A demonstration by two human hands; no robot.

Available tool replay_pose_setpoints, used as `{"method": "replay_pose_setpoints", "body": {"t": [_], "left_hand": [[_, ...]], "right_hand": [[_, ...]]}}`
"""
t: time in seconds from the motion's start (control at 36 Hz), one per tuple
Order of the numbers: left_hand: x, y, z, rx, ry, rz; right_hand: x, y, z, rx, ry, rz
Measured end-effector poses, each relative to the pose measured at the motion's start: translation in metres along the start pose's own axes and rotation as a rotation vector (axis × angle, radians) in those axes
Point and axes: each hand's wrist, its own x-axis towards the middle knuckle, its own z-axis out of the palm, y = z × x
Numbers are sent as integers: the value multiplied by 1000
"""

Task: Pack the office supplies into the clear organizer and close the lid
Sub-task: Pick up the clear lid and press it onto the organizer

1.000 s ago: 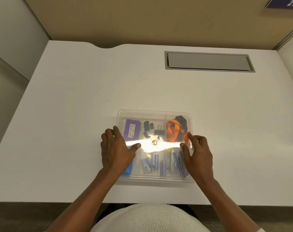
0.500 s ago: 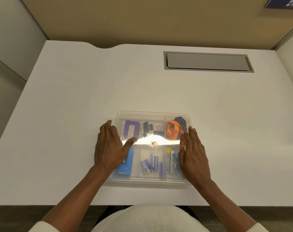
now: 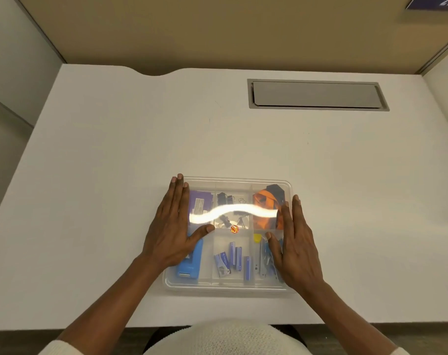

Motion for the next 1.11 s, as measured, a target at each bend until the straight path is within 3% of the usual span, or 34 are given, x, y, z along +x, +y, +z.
{"method": "replay_pose_setpoints", "body": {"t": [0.17, 0.36, 0.83, 1.11], "left_hand": [[5, 2, 0, 112, -22, -17], [3, 8, 3, 157, 11, -5], [4, 11, 3, 168, 23, -18], [-6, 13, 4, 126, 124, -17]], "right_hand": [[2, 0, -3, -48, -28, 1], [27, -11, -20, -269, -61, -39], [55, -11, -1, -310, -45, -61], [52, -9, 1, -264, -27, -101]]}}
